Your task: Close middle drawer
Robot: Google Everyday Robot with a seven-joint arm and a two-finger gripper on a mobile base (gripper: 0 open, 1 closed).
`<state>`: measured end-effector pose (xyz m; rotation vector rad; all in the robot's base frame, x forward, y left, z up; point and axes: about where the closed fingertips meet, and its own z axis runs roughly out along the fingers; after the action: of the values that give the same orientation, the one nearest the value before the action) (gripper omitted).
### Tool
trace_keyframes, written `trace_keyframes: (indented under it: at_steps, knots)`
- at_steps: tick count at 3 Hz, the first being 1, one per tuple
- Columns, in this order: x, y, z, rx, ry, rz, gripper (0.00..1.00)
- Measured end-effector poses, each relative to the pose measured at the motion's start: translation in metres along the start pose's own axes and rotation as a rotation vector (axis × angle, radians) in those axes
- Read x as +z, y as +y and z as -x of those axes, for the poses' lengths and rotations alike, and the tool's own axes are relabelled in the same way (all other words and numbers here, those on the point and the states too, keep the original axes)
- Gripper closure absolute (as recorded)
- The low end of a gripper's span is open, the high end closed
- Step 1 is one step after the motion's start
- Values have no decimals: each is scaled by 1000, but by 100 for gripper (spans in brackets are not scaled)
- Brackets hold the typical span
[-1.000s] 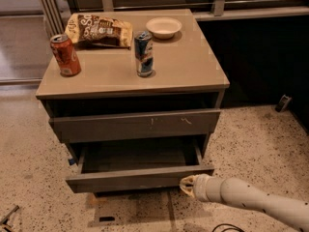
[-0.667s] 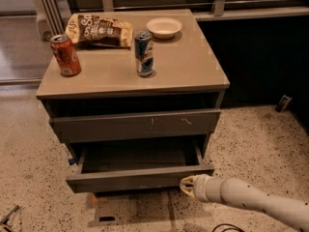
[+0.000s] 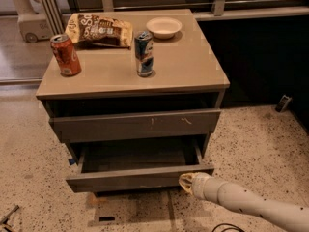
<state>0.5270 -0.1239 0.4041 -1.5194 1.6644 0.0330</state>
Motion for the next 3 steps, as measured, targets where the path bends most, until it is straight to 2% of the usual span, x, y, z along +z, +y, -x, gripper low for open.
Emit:
trace_keyframes:
  at_steps: [2, 3]
  knots:
    - [26, -29, -3, -16, -20, -74, 100]
    - [45, -52, -9, -19, -20, -105, 100]
